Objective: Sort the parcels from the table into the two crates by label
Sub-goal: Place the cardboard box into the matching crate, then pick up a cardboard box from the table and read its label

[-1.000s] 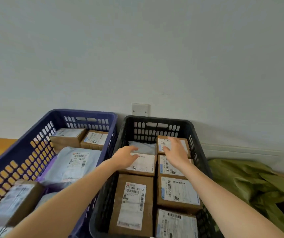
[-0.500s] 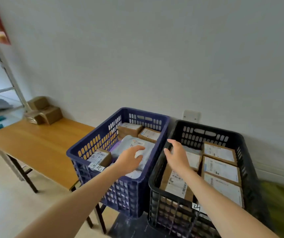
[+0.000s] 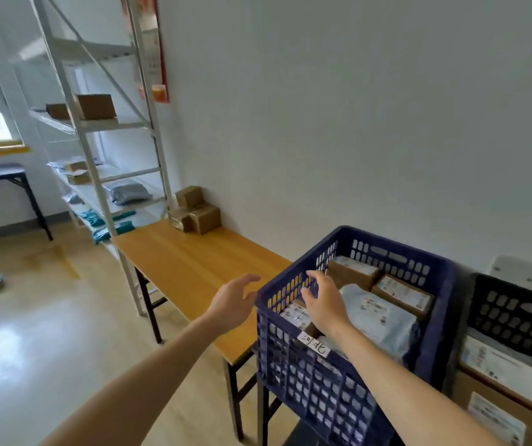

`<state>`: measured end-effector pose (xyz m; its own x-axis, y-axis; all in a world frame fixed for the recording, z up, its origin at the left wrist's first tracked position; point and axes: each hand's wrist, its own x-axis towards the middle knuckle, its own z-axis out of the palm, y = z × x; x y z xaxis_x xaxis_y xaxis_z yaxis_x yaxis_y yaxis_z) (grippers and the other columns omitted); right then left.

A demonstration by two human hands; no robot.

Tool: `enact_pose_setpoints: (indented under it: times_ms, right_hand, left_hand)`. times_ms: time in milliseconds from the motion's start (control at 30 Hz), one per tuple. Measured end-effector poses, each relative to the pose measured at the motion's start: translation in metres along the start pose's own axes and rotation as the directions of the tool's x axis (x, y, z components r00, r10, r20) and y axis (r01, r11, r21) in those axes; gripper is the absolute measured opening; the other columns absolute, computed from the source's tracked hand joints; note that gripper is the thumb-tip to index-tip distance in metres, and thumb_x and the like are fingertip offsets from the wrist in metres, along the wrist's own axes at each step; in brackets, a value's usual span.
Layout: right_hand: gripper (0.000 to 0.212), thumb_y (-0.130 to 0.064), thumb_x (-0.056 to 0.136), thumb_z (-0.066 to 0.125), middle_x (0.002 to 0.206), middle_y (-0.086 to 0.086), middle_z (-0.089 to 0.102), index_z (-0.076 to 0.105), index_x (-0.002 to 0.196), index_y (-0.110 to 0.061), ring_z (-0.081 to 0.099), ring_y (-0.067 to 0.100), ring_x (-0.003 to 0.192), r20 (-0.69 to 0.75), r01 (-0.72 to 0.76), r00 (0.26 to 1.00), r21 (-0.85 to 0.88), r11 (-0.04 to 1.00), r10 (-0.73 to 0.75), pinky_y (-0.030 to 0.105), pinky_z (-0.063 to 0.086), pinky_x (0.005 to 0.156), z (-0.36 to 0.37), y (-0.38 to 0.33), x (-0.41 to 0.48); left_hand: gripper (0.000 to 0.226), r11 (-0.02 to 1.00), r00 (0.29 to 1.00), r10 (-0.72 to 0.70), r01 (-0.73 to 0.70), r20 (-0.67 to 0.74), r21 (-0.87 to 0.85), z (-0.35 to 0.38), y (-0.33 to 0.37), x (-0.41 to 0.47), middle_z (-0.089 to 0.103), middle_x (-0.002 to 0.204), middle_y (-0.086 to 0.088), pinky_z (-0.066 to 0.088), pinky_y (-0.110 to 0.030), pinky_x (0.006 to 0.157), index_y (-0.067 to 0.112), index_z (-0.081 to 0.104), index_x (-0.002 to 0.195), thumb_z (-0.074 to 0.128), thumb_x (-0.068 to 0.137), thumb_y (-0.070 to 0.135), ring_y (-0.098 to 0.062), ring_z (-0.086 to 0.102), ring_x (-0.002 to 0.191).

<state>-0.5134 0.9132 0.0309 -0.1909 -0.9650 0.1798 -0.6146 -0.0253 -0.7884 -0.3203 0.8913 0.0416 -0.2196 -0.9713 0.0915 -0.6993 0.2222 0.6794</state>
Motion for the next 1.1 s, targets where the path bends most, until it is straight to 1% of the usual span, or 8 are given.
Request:
enact_pose_setpoints:
  times_ms: [100, 300, 333, 433, 500, 700, 900, 1100]
  right_hand:
    - [0.04, -0.019, 0.1, 0.048, 0.145, 0.005, 0.04, 0.042, 0.14, -0.014, 0.044, 0.019, 0.128, 0.031, 0.001, 1.0, 0.018, 1.0, -0.002, 0.023, 0.033, 0.096, 0.049, -0.029, 0.035]
    - [0.039, -0.022, 0.1, 0.046, 0.144, 0.006, 0.041, 0.042, 0.139, -0.017, 0.042, 0.02, 0.13, 0.039, -0.039, 0.999, 0.056, 0.998, 0.037, 0.022, 0.035, 0.091, 0.161, -0.083, 0.1]
    - [0.039, -0.022, 0.1, 0.046, 0.144, 0.005, 0.041, 0.042, 0.139, -0.017, 0.042, 0.02, 0.13, 0.049, -0.053, 0.998, 0.061, 0.997, 0.05, 0.022, 0.036, 0.09, 0.18, -0.089, 0.108]
    - [0.039, -0.023, 0.1, 0.046, 0.144, 0.004, 0.041, 0.043, 0.139, -0.017, 0.043, 0.019, 0.129, 0.084, -0.088, 0.993, 0.066, 0.994, 0.083, 0.025, 0.039, 0.092, 0.236, -0.103, 0.13]
    - [0.039, -0.023, 0.1, 0.046, 0.144, 0.004, 0.042, 0.043, 0.139, -0.017, 0.042, 0.019, 0.131, 0.106, -0.104, 0.99, 0.063, 0.993, 0.097, 0.026, 0.038, 0.097, 0.269, -0.11, 0.143]
    - [0.038, -0.021, 0.1, 0.046, 0.142, 0.004, 0.043, 0.043, 0.138, -0.016, 0.044, 0.019, 0.129, 0.16, -0.13, 0.98, 0.053, 0.99, 0.121, 0.021, 0.038, 0.09, 0.341, -0.118, 0.197]
    - [0.038, -0.021, 0.1, 0.047, 0.143, 0.004, 0.044, 0.043, 0.138, -0.016, 0.043, 0.019, 0.13, 0.175, -0.158, 0.974, 0.072, 0.985, 0.143, 0.026, 0.04, 0.098, 0.402, -0.111, 0.285]
    - [0.038, -0.021, 0.099, 0.048, 0.142, 0.003, 0.045, 0.045, 0.137, -0.016, 0.045, 0.018, 0.128, 0.173, -0.192, 0.969, 0.089, 0.977, 0.175, 0.027, 0.041, 0.097, 0.453, -0.098, 0.396]
  left_hand:
    - [0.041, 1.0, 1.0, -0.016, 0.016, -0.003, 0.003, -0.041, -0.043, 0.028, 0.048, 0.142, 0.002, 0.044, -0.022, 0.085, 0.026, 0.044, 0.141, 0.046, 0.1, 0.021, -0.018, 0.053, 0.12]
    - [0.041, 0.998, 0.998, -0.056, 0.056, -0.016, -0.004, -0.121, -0.133, 0.089, 0.048, 0.141, 0.0, 0.044, -0.02, 0.062, 0.029, 0.042, 0.142, 0.045, 0.101, 0.023, 0.002, 0.051, 0.074]
    - [0.042, 0.998, 0.998, -0.059, 0.059, -0.017, -0.001, -0.132, -0.15, 0.098, 0.047, 0.142, -0.001, 0.043, -0.02, 0.063, 0.028, 0.042, 0.142, 0.046, 0.101, 0.022, 0.0, 0.053, 0.077]
    - [0.043, 0.996, 0.995, -0.093, 0.093, -0.035, -0.01, -0.162, -0.202, 0.123, 0.047, 0.143, -0.002, 0.04, -0.022, 0.082, 0.028, 0.042, 0.142, 0.047, 0.1, 0.02, -0.016, 0.053, 0.119]
    - [0.043, 0.99, 0.99, -0.138, 0.137, -0.037, -0.034, -0.176, -0.237, 0.139, 0.047, 0.142, -0.003, 0.04, -0.024, 0.089, 0.027, 0.043, 0.141, 0.048, 0.1, 0.019, -0.019, 0.047, 0.128]
    - [0.044, 0.973, 0.974, -0.227, 0.227, 0.005, -0.034, -0.196, -0.317, 0.188, 0.049, 0.139, -0.006, 0.042, -0.028, 0.094, 0.025, 0.043, 0.142, 0.049, 0.099, 0.018, -0.021, 0.048, 0.126]
    - [0.044, 0.964, 0.967, -0.254, 0.256, 0.032, -0.071, -0.204, -0.372, 0.269, 0.046, 0.142, -0.006, 0.04, -0.028, 0.097, 0.025, 0.042, 0.143, 0.048, 0.1, 0.018, -0.022, 0.045, 0.13]
    - [0.043, 0.965, 0.963, -0.258, 0.26, 0.073, -0.029, -0.21, -0.413, 0.389, 0.046, 0.143, -0.005, 0.045, -0.019, 0.073, 0.026, 0.042, 0.142, 0.047, 0.1, 0.019, -0.02, 0.053, 0.118]
